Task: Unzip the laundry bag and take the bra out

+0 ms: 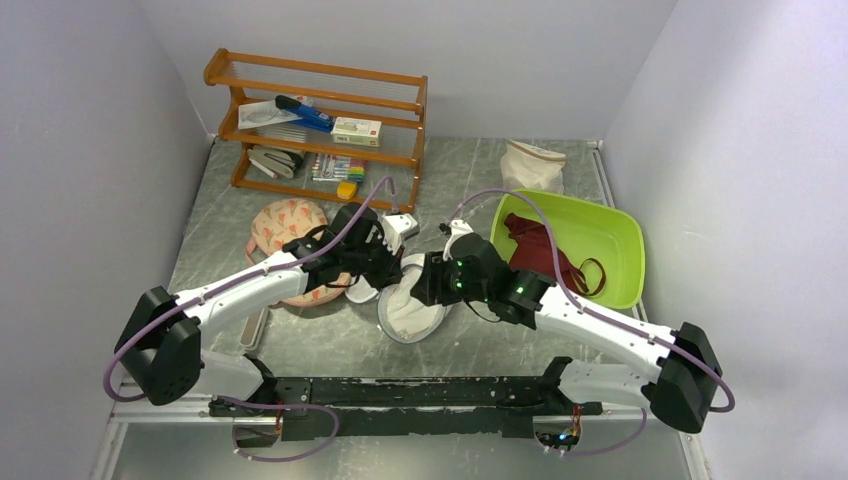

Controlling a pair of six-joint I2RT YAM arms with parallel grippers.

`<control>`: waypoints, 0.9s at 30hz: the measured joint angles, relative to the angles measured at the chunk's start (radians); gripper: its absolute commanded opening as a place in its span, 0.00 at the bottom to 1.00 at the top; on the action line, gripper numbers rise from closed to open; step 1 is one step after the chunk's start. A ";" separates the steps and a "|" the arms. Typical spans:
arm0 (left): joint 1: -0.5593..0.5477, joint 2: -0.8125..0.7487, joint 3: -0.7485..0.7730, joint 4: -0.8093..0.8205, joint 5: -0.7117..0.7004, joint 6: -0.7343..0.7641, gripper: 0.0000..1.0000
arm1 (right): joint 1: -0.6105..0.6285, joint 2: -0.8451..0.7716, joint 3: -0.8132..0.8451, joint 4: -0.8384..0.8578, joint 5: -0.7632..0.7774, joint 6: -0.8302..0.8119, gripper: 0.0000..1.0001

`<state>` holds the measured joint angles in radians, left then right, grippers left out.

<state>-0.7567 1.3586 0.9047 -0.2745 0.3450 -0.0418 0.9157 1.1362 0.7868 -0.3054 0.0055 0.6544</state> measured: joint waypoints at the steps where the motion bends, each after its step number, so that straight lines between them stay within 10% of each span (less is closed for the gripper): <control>1: 0.000 -0.001 0.000 0.000 0.000 0.000 0.07 | 0.000 -0.010 -0.008 0.018 -0.010 0.014 0.47; 27: 0.002 -0.014 0.000 0.002 0.039 0.002 0.07 | -0.002 0.079 -0.106 0.299 0.090 0.294 0.37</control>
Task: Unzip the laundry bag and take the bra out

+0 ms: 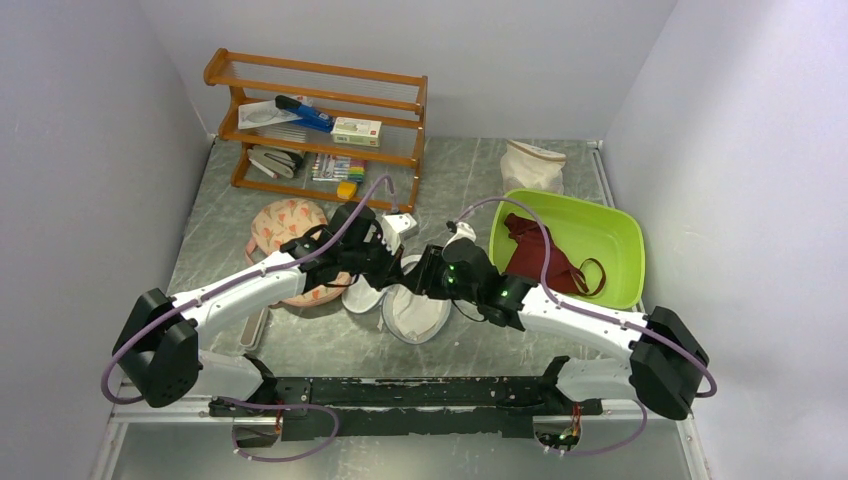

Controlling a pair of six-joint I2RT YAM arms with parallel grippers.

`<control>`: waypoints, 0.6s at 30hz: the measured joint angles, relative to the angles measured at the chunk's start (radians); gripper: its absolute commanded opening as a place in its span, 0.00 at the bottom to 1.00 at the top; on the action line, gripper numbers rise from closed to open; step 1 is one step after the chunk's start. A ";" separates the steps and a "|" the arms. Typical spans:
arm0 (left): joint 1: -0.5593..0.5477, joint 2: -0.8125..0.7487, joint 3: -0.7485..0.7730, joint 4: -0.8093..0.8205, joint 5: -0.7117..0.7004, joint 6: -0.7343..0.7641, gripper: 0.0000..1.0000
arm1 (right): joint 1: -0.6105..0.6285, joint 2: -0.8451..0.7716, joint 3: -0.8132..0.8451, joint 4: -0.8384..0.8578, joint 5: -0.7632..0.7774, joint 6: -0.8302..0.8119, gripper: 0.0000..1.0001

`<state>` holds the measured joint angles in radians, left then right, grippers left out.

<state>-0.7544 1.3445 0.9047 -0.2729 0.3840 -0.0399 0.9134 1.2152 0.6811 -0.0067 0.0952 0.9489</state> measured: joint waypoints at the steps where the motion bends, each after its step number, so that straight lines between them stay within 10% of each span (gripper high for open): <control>1: 0.000 0.000 0.000 0.000 -0.002 0.000 0.07 | 0.000 0.006 0.000 0.005 -0.003 -0.001 0.35; 10: 0.001 0.000 0.000 0.000 -0.006 0.002 0.07 | 0.000 0.016 -0.003 0.033 -0.026 -0.024 0.02; 18: -0.001 0.000 0.000 0.000 -0.006 0.001 0.07 | -0.006 -0.007 -0.005 0.040 -0.050 -0.096 0.00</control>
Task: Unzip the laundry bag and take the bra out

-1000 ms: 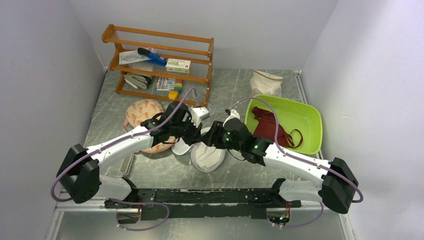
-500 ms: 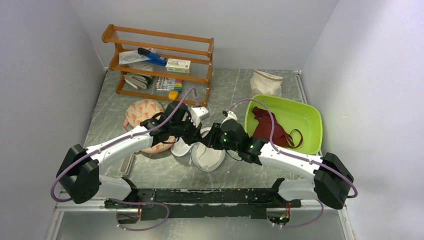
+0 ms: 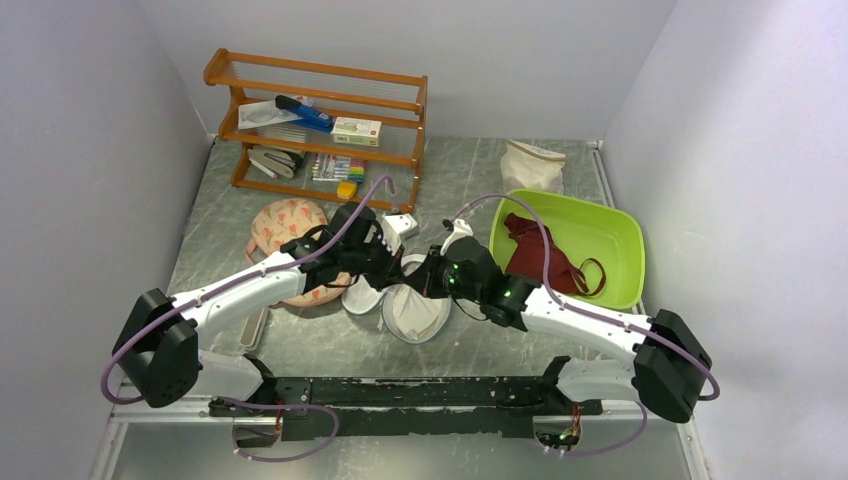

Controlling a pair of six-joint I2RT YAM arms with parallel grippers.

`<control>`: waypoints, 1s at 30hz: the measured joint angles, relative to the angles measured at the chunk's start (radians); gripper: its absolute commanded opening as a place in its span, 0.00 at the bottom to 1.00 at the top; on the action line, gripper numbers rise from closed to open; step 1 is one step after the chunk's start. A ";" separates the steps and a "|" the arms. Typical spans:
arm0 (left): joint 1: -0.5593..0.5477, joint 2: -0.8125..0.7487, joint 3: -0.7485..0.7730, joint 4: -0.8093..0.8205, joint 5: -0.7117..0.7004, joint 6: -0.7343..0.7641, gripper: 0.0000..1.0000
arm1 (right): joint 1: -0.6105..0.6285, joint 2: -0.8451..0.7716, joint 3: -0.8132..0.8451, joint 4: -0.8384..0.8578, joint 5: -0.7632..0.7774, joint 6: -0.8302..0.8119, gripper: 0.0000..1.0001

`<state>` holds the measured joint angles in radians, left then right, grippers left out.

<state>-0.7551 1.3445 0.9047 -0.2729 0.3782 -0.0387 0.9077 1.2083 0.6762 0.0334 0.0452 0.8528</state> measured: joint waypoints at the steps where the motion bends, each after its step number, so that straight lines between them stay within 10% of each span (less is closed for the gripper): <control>1: 0.000 0.000 0.000 0.000 0.000 0.000 0.07 | -0.001 -0.007 0.000 0.000 -0.007 -0.016 0.00; 30: -0.002 -0.011 0.000 -0.001 -0.041 -0.004 0.07 | -0.274 -0.187 -0.155 0.287 -0.838 -0.185 0.00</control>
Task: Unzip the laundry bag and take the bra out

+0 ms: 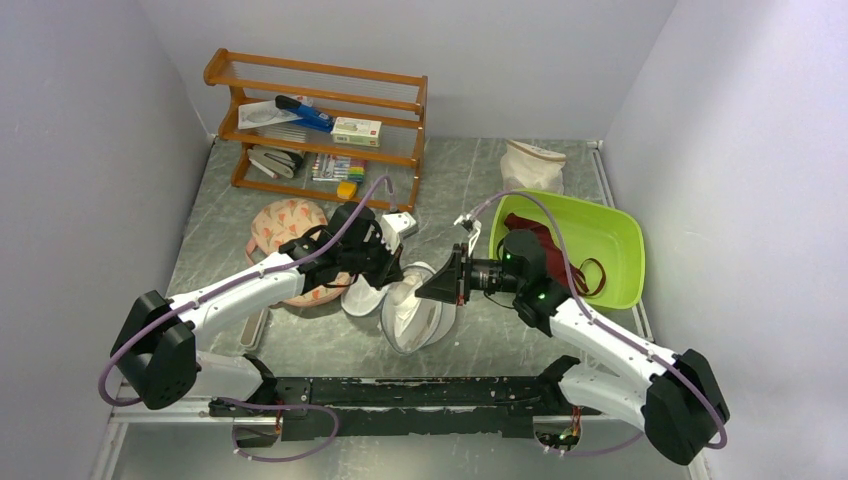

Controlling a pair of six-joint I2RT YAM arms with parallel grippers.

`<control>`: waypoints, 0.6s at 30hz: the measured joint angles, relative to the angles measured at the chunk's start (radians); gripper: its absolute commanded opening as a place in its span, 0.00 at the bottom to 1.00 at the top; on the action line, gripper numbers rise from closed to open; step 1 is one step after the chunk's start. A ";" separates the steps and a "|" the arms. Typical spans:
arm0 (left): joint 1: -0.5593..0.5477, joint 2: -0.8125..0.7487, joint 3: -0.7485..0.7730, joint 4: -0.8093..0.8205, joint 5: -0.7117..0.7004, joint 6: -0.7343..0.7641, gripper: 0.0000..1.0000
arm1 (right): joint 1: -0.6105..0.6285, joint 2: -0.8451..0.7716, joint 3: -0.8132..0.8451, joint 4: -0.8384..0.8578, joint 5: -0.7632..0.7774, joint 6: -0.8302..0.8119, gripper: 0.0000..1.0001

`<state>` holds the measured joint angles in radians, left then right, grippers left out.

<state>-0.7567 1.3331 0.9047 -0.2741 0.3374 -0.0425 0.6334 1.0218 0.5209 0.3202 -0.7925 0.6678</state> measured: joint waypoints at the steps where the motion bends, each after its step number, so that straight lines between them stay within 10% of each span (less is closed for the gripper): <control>1: 0.000 0.000 0.000 0.000 -0.001 0.000 0.07 | -0.005 -0.006 0.000 -0.002 -0.006 -0.005 0.00; 18: 0.000 0.000 0.000 0.000 -0.013 0.000 0.07 | -0.045 -0.134 0.119 -0.003 0.176 0.001 0.00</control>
<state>-0.7567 1.3331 0.9047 -0.2745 0.3241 -0.0422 0.5880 0.8883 0.6395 0.3168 -0.6167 0.6689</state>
